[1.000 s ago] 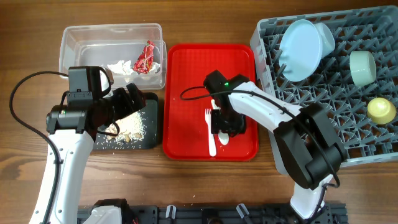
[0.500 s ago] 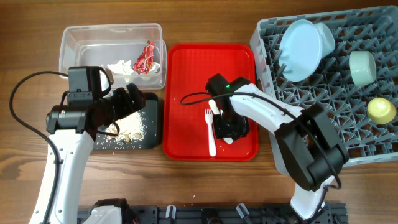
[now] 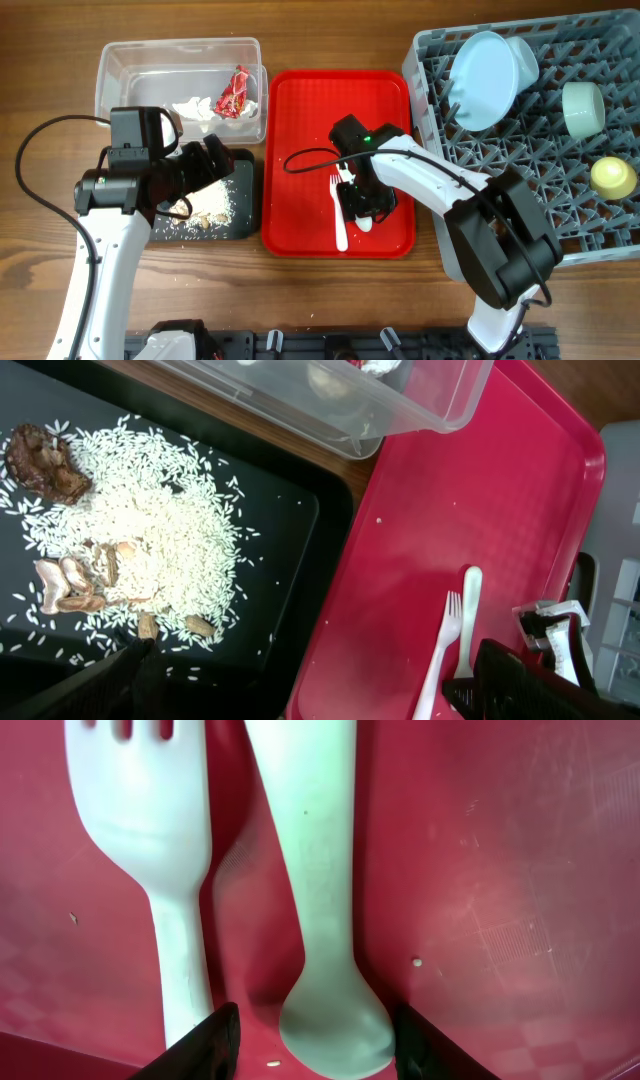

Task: Sort waste into correct bins and load items into the dishwasher rack
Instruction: 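Grasp the white spoon on the red tray with the right gripper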

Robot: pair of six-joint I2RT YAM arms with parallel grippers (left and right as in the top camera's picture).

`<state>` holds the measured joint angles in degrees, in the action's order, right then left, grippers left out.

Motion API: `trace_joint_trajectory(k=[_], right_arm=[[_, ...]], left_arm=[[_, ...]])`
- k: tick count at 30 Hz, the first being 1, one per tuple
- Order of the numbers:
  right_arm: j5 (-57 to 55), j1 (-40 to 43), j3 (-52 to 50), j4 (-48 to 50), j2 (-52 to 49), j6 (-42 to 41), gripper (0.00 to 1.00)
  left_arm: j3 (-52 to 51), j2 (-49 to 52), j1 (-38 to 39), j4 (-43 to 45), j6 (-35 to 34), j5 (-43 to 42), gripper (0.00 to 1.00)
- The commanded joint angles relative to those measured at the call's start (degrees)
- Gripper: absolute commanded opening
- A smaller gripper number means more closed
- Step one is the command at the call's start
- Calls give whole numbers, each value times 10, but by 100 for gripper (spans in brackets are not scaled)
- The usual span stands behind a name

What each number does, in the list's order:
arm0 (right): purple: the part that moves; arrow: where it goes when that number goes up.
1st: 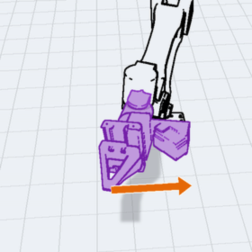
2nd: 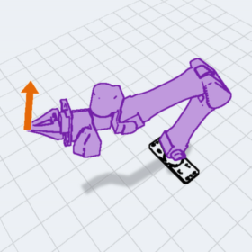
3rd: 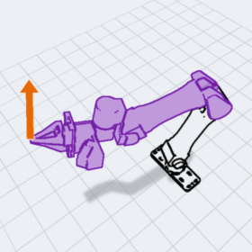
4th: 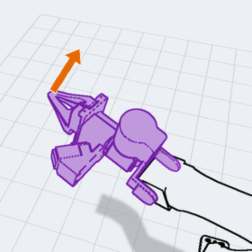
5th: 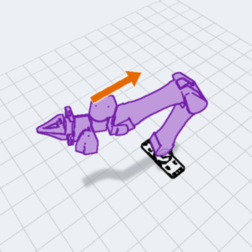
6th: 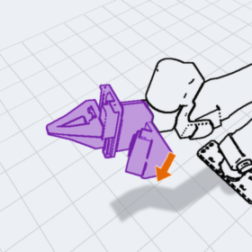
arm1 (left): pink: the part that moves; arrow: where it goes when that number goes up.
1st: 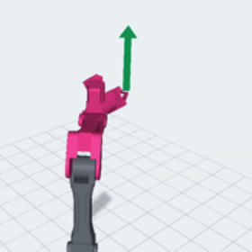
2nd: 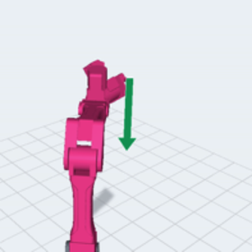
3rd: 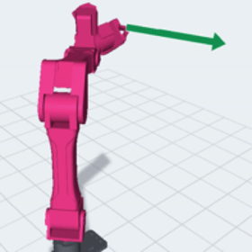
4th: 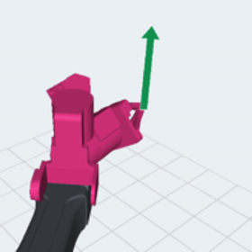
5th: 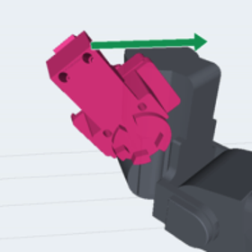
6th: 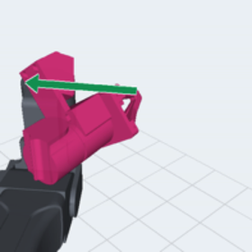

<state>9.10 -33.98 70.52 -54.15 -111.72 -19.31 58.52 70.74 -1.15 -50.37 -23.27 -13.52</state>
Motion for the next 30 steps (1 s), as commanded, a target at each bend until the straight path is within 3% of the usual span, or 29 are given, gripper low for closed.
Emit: trace_joint_trajectory(k=[1,16,21,26,27,30], right_arm=[[-18,-2,-16,-2,-19,11,51],[-57,-3,-17,-10,-30,-17,45],[-57,-3,-17,-16,-30,-17,36],[-56,-2,-17,-22,-30,-17,34],[-50,-2,-17,-24,-30,-17,33],[-34,-2,-16,-25,-29,-17,15]], left_arm=[[4,-4,-3,-1,1,-1,100],[4,-4,-3,-1,1,-1,100],[4,-4,-3,0,1,-1,100],[4,-4,-3,-1,1,-1,100],[4,-4,-3,-1,1,-1,100],[4,-4,-3,0,1,-1,100]])
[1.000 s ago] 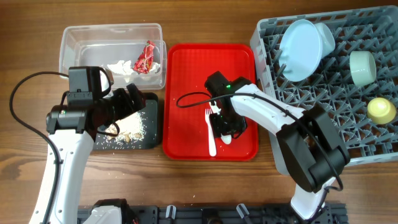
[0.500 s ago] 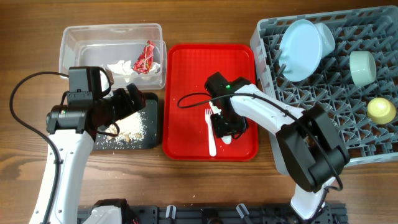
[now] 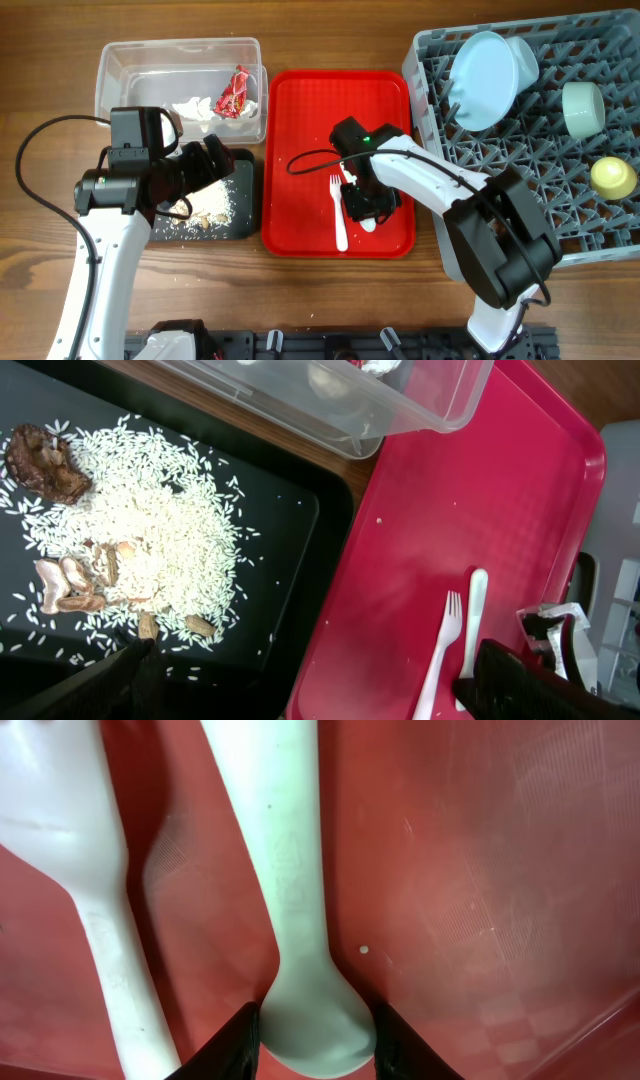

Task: Sort waste into correct bins and load items into the dishwasher rack
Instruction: 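Grasp the white spoon on the red tray with the right gripper, then insert the white spoon into the rack with the right gripper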

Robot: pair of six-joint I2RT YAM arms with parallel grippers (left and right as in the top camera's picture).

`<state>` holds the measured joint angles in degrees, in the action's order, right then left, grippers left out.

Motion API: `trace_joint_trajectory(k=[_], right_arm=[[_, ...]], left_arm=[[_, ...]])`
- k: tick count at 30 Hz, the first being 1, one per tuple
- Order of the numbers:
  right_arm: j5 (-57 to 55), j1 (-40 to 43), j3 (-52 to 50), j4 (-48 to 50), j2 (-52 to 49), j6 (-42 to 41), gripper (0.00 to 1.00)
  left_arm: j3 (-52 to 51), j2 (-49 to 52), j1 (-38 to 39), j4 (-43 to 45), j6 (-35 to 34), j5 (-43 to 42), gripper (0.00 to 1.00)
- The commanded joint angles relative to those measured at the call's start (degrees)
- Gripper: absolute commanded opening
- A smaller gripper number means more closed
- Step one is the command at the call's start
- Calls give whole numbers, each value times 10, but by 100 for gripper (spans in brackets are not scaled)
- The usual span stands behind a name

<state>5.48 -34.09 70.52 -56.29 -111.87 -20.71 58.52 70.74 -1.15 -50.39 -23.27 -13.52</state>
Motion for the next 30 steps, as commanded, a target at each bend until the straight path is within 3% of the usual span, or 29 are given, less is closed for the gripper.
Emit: trace_joint_trajectory(k=[1,8,12,16,19,26,28,30], right_arm=[[2,-1,-14,-5,-26,-3,12],[-9,31,9,-24,94,22,9],[-29,127,27,-63,233,90,8],[-75,220,29,-72,292,146,8],[-76,268,28,-83,288,214,8],[-53,296,-21,-94,243,190,9],[-33,296,-27,-100,238,191,21],[-33,296,-27,-109,236,192,24]], left_arm=[[4,-4,-3,0,1,-1,100],[4,-4,-3,0,1,-1,100],[4,-4,-3,0,1,-1,100],[4,-4,-3,0,1,-1,100],[4,-4,-3,0,1,-1,100],[4,-4,-3,0,1,-1,100],[4,-4,-3,0,1,-1,100],[4,-4,-3,0,1,-1,100]])
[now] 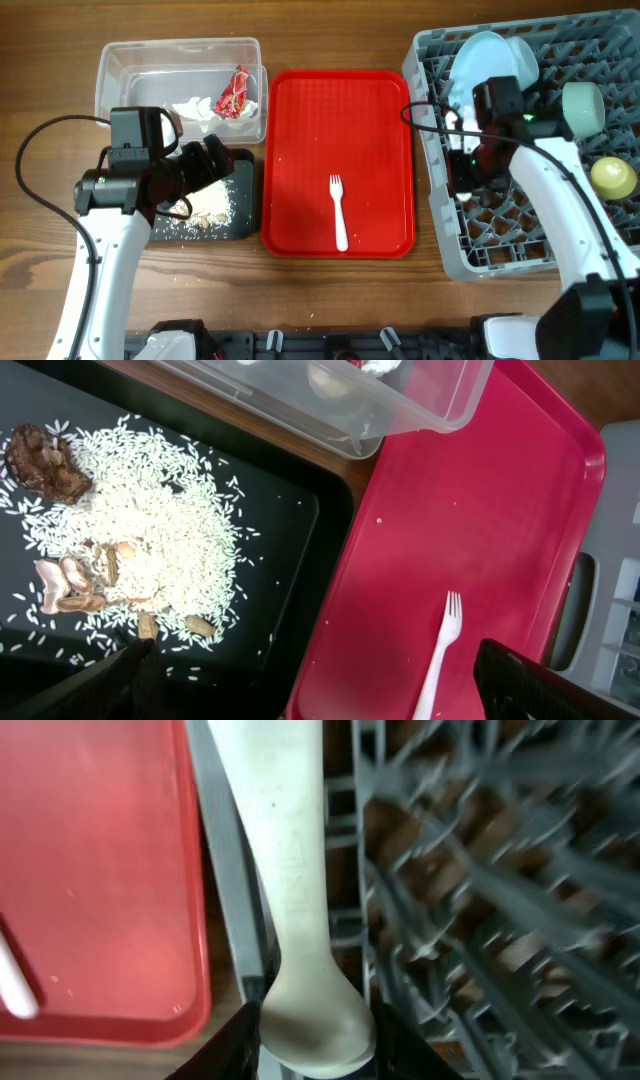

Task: Sort waste into correct bins and load items into the dishwasher rack
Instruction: 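Insert the white spoon into the rack with the right gripper, then grasp the white fork on the red tray with the right gripper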

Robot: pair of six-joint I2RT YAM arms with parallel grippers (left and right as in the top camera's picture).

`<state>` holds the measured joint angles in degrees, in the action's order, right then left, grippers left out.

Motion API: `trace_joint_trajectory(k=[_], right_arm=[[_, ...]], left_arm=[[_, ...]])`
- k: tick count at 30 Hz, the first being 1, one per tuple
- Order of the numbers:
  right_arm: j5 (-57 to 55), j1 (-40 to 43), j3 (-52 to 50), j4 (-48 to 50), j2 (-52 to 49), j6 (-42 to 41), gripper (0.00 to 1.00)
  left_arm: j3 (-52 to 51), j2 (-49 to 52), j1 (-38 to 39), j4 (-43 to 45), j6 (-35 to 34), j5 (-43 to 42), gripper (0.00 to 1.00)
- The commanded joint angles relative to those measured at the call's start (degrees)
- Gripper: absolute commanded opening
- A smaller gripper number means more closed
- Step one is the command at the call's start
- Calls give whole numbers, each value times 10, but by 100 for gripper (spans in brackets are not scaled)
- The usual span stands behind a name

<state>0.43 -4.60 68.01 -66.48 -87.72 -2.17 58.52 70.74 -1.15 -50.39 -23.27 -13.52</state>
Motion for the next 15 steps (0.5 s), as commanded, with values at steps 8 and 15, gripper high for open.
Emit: trace_joint_trajectory(k=[8,15], right_arm=[[17,1,61,-30,-5,7,59],[152,-1,106,-19,-5,6,64]], left_arm=[[4,-4,-3,0,1,-1,100],[4,-4,-3,0,1,-1,100]])
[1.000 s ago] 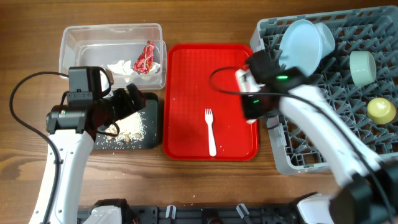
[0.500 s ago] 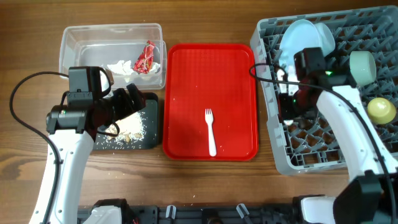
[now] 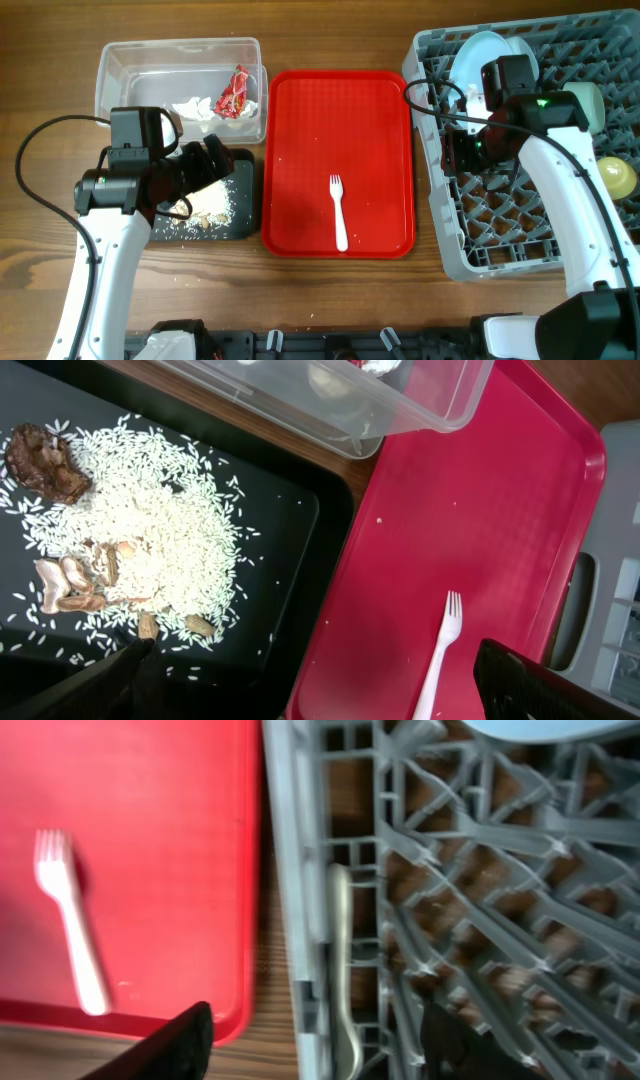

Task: Sort waste into correct bins and load items into the dishwasher rack
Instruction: 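Grasp the white fork on the red tray with the right gripper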

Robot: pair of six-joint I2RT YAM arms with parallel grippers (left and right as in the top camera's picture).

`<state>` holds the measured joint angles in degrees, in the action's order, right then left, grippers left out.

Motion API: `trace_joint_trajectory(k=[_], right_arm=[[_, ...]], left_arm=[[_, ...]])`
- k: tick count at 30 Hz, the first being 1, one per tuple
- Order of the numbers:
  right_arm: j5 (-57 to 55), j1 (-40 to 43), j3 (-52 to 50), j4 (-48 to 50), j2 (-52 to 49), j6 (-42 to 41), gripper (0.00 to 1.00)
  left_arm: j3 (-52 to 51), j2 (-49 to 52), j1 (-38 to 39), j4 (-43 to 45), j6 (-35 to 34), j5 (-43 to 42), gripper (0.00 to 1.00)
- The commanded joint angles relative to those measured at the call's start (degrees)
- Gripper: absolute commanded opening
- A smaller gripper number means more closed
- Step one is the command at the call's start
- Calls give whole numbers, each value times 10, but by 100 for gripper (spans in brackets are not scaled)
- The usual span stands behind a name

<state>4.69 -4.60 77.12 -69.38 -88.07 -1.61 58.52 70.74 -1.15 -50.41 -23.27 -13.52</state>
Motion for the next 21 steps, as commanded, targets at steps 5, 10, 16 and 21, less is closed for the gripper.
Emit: trace_joint_trajectory(k=[5,10,16,21], right_arm=[[170,-66,5,48,-4,-21,64],[99,-191,-30,106,-35,-115,67],[10,-311,-36,186,-151,-229,66],[-3,-336,-36,231,-242,-273,65]], left_arm=[[4,-4,-3,0,1,-1,100],[4,-4,-3,0,1,-1,100],[4,-4,-3,0,1,-1,100],[4,-4,-3,0,1,-1,100]])
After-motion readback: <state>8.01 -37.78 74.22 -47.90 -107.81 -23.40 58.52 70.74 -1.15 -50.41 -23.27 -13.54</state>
